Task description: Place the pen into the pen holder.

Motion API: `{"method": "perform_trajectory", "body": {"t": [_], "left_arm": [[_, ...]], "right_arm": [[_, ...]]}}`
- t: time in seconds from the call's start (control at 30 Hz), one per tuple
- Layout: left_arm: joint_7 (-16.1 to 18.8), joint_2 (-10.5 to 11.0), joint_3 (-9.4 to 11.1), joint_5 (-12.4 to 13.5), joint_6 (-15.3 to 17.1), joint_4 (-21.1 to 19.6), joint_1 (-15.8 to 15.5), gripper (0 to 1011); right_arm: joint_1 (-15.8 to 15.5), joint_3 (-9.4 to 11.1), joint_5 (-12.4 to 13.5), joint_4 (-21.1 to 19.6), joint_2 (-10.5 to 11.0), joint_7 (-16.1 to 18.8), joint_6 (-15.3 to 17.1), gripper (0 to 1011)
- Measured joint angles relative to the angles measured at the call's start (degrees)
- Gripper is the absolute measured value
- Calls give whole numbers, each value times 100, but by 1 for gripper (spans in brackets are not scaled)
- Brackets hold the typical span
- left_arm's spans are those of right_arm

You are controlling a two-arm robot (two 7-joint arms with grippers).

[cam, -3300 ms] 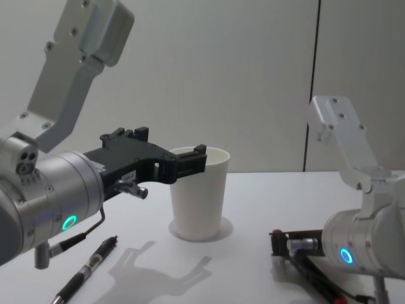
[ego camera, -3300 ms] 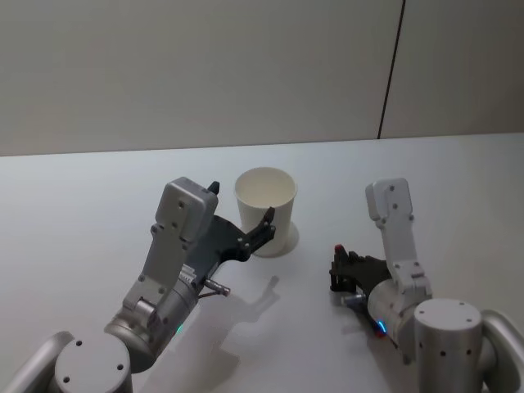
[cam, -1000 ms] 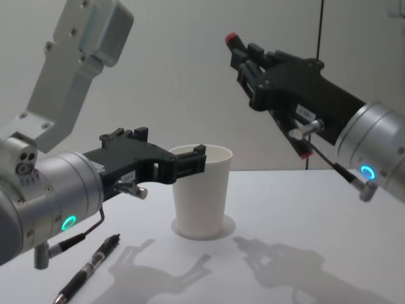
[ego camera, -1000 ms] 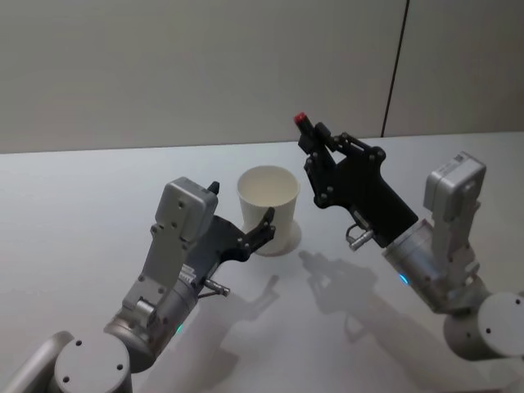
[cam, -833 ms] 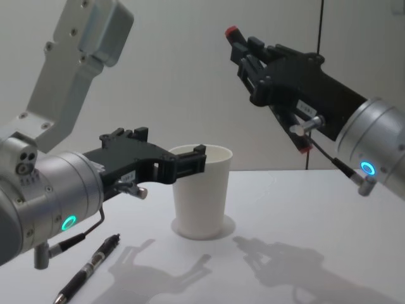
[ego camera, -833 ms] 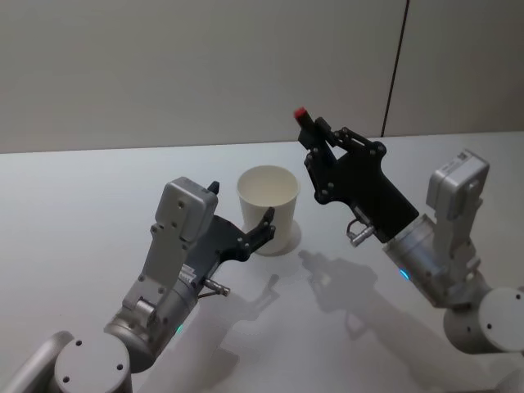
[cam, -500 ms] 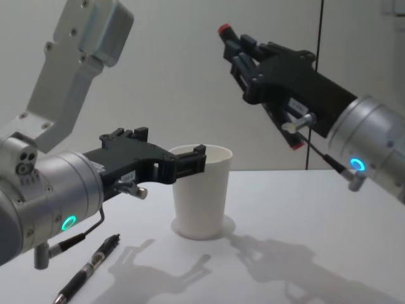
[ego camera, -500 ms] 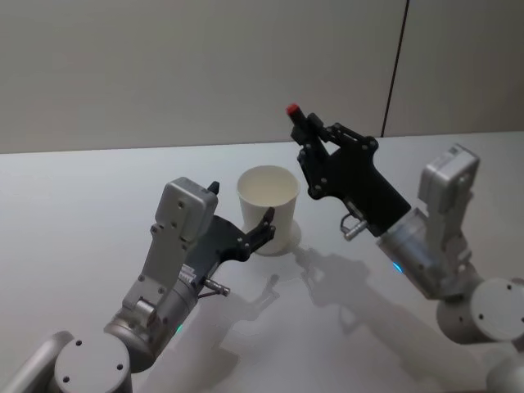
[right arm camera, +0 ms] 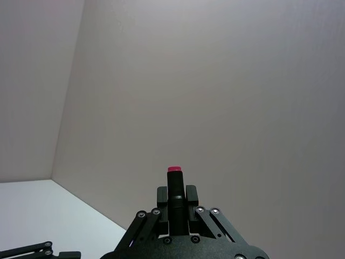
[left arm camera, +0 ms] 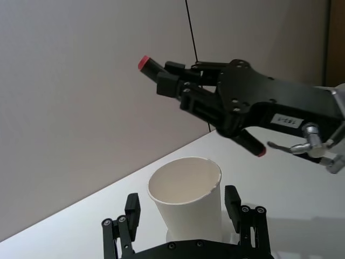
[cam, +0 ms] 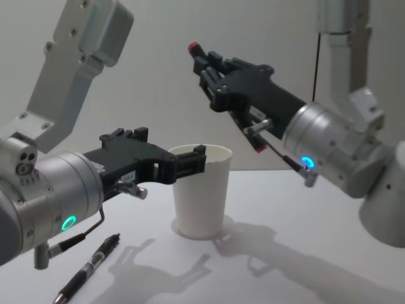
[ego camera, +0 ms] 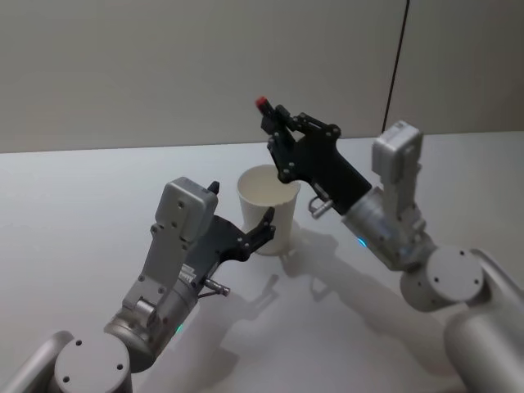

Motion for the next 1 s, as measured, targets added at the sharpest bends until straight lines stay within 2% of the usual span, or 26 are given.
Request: {"method": "perform_trajectory", "body": {"t": [0.03, 0.2, 0.5, 1.0], "left_arm": [[0, 0, 0, 0, 0, 0, 0, 1000], [0, 0, 0, 0, 0, 0, 0, 1000], [0, 0, 0, 0, 0, 0, 0, 1000], [0, 0, 0, 0, 0, 0, 0, 1000]], "right_arm": [[130, -4, 12, 234, -53, 29, -72, 184], [496, -10, 89, 865, -195, 163, -294, 184], [916, -16, 343, 1537, -368, 506, -616, 184], [1208, -61, 527, 1977, -511, 724, -898, 184]]}}
